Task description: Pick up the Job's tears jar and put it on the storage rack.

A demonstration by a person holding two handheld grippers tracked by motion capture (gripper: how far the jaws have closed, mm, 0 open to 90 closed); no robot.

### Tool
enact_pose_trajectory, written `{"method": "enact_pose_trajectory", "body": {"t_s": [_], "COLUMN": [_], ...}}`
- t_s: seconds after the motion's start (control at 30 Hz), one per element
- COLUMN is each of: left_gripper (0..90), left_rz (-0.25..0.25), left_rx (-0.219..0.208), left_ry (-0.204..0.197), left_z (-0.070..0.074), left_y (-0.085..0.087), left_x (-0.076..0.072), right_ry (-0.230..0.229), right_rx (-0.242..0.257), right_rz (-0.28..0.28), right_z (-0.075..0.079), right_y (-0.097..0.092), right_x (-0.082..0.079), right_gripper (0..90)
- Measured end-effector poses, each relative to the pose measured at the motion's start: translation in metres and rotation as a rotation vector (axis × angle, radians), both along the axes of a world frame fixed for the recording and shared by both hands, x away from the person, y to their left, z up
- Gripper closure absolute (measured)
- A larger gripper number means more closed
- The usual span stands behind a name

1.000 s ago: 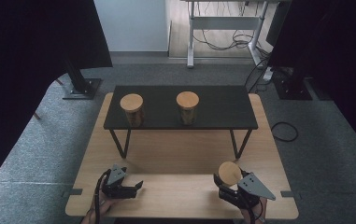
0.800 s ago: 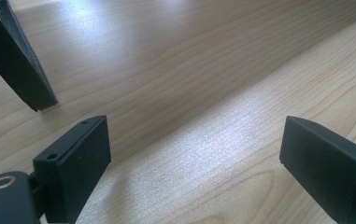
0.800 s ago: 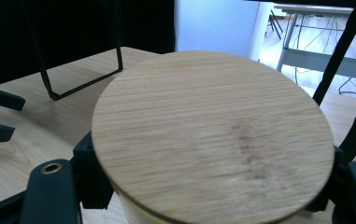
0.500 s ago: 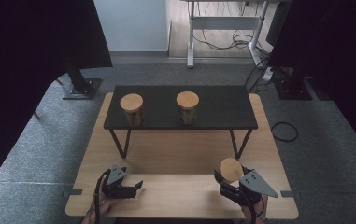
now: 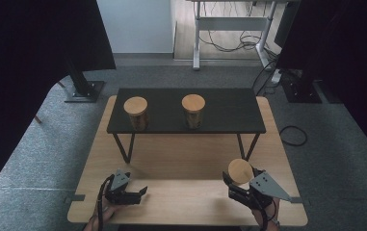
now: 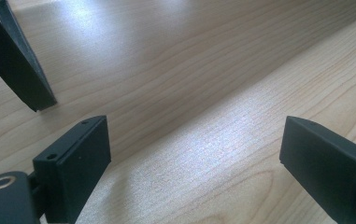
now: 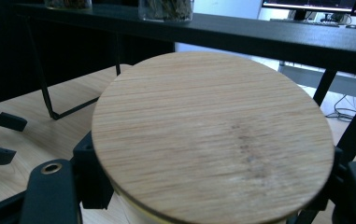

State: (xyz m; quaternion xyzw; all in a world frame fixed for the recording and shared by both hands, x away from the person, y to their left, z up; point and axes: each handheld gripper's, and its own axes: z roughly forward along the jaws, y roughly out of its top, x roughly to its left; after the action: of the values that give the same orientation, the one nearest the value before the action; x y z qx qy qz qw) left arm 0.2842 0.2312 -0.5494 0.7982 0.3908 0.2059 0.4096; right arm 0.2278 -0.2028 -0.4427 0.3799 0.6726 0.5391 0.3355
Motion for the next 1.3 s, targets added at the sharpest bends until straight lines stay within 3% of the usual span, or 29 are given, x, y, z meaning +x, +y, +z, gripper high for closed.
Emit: {"method": "enact_pose_trajectory", "body": {"t_s": [1.3], "left_gripper": [8.1], "left_rz": [-0.001], "left_rx": [-0.001], "left_ry": [-0.001], "left_z": [0.0], "left_y": [0.0], "left_x": [0.0], "right_ry": [-0.056], "right_rx": [-0.007], "right_rz": [0.007], "right_z": [0.029], "right_y": [-0.001], "right_x": [0.01], "right_gripper": [24.7]}}
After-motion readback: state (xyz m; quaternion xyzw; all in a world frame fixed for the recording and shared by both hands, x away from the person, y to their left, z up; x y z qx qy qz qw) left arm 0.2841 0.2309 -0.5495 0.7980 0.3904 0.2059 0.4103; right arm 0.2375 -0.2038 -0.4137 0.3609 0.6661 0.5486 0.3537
